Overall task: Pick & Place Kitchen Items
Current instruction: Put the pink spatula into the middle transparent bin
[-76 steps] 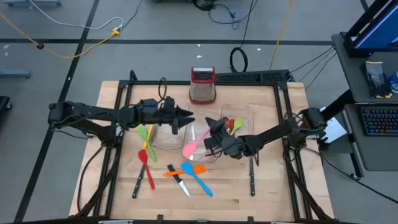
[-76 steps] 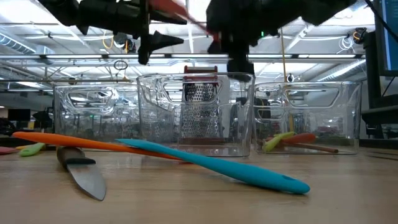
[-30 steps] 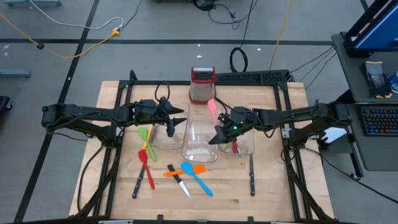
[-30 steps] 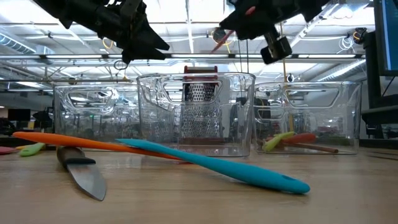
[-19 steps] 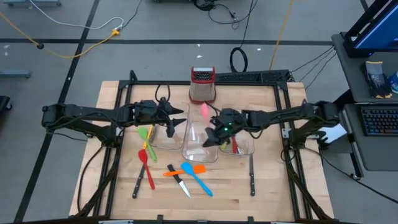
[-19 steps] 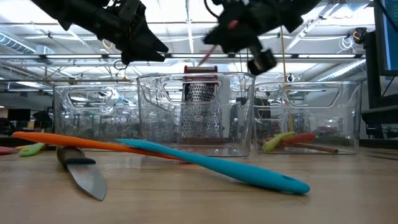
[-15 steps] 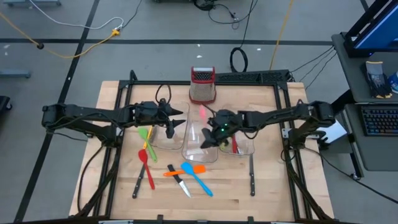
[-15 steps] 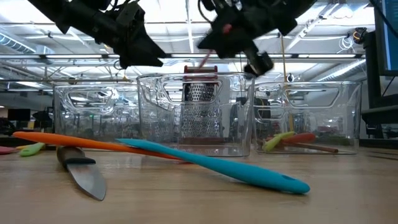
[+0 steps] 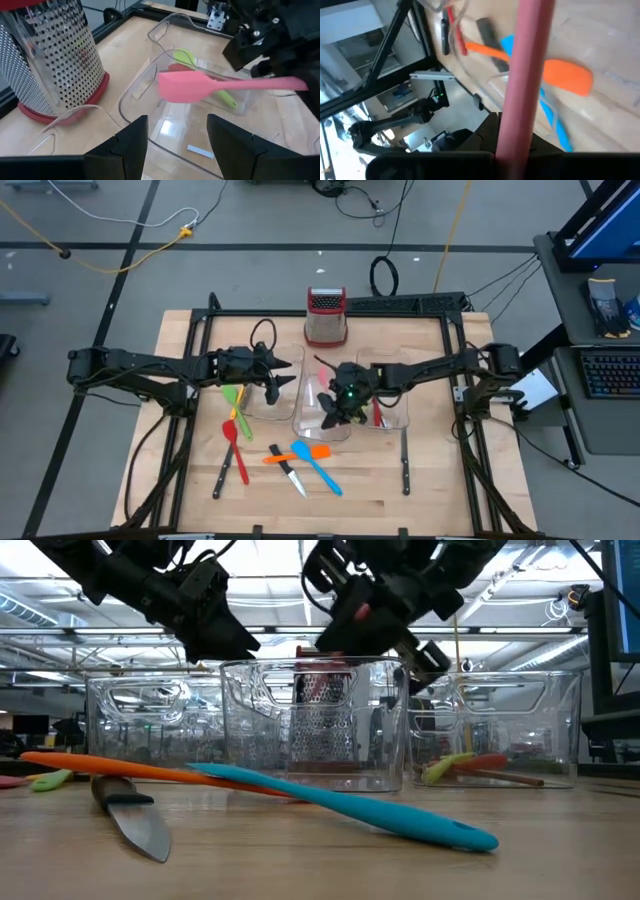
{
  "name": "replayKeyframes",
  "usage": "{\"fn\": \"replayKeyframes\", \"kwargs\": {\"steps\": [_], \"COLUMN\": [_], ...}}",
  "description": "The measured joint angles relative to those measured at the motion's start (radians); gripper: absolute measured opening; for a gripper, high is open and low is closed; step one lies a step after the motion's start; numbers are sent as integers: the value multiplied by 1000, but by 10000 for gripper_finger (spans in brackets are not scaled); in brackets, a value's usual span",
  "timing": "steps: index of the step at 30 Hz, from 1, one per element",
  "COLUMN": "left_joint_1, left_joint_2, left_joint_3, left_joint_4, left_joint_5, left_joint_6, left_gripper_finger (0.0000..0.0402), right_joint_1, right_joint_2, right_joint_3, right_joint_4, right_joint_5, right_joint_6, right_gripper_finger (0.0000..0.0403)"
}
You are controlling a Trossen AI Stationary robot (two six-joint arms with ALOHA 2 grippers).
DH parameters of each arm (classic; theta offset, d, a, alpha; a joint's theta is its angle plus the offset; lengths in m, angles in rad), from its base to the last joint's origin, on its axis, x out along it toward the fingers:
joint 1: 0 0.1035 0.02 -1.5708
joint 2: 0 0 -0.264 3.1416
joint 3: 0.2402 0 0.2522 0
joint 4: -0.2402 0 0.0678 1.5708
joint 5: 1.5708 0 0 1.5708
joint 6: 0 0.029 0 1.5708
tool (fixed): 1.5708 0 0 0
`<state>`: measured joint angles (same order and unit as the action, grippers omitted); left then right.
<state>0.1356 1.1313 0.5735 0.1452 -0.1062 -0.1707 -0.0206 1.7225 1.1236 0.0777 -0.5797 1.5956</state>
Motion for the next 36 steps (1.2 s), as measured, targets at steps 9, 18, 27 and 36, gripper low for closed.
{"fn": "replayKeyframes", "kwargs": {"steps": [9,18,27,36], "left_joint_1": [0,-1,0,-1], "left_joint_2": [0,0,0,0], "left_joint_3": [0,0,0,0], "left_joint_4": [17,14,7,-2], "left_joint_5": [0,1,1,3], "left_joint_6": [4,0,0,-20], "left_gripper_finger": [207,207,207,207], "right_joint_1": [-6,-11,-11,-12], "right_joint_2": [-1,-2,-2,-2], "right_joint_3": [3,3,3,2], "right_joint_4": [37,30,27,34], "right_joint_5": [1,7,10,10], "right_joint_6": [-7,-37,-37,-67], "right_gripper_finger": [2,22,56,61]}}
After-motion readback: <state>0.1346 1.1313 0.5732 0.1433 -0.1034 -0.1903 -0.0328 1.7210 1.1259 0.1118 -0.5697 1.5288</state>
